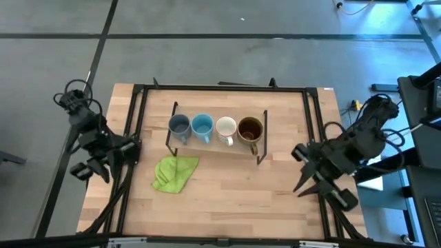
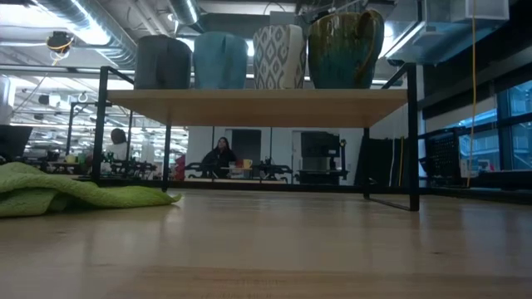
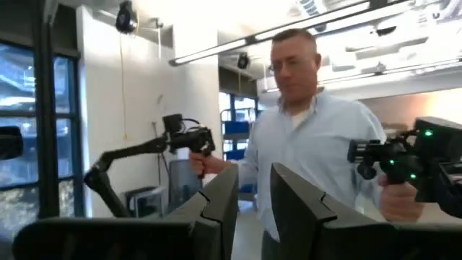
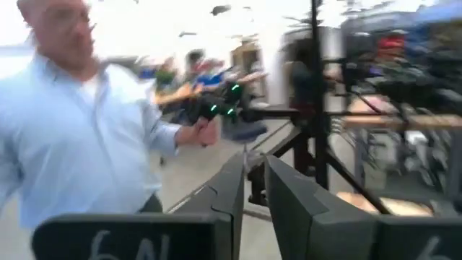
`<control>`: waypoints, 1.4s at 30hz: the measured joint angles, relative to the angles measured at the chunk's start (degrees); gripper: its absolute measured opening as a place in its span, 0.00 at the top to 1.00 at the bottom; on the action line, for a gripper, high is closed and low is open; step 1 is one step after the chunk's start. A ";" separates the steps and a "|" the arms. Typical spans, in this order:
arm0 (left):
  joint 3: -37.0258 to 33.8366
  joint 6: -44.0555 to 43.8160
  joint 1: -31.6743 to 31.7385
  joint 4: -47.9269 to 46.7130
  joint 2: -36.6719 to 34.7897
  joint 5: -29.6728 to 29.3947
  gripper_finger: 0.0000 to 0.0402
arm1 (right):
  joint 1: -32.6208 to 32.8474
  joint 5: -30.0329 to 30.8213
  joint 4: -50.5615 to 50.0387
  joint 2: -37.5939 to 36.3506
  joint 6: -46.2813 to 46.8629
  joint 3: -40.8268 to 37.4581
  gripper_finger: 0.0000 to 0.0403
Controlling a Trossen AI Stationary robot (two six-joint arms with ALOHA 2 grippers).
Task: Stack small to large cups/mugs on shelf
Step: Return to Home Position
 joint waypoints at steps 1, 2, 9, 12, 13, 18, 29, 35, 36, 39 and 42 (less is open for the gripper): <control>-2.37 -0.27 -0.29 -0.33 -2.49 -1.25 0.81 | 0.49 2.51 1.95 -3.09 1.88 -5.00 0.85; -4.51 -0.08 -0.50 -0.77 -4.88 -3.34 0.81 | 1.10 5.84 4.53 -6.41 4.84 -9.80 0.85; -12.70 4.45 -0.38 -14.18 -25.02 -17.18 0.81 | 2.46 11.79 31.88 -22.26 2.83 -42.22 0.85; -12.93 7.01 -0.37 -21.97 -31.83 -21.52 0.81 | 1.88 12.32 40.47 -26.97 2.65 -51.48 0.85; -11.59 9.05 -0.40 -23.12 -31.56 -23.64 0.81 | 1.52 12.15 43.01 -27.80 1.87 -54.29 0.85; -1.49 10.54 0.53 -42.65 -31.62 -38.72 0.81 | 0.18 7.63 50.08 -32.98 -3.46 -63.24 0.85; 7.56 13.88 -4.70 -47.06 -31.58 -41.06 0.81 | -7.50 1.68 40.78 -51.97 -5.83 -73.58 0.85; -2.27 13.20 -8.65 -37.69 -31.56 -44.25 0.80 | -11.49 -3.56 32.12 -62.25 -5.48 -73.55 0.85; -4.58 13.11 -8.83 -35.73 -31.56 -45.04 0.80 | -11.82 -4.05 31.91 -62.19 -4.73 -73.54 0.85; -10.36 12.56 -8.74 -29.43 -31.52 -45.40 0.81 | -12.15 -6.11 31.06 -61.94 -4.31 -73.55 0.85; -15.61 12.11 -8.15 -20.99 -31.56 -45.76 0.80 | -12.16 -6.24 30.97 -62.14 -4.34 -73.55 0.85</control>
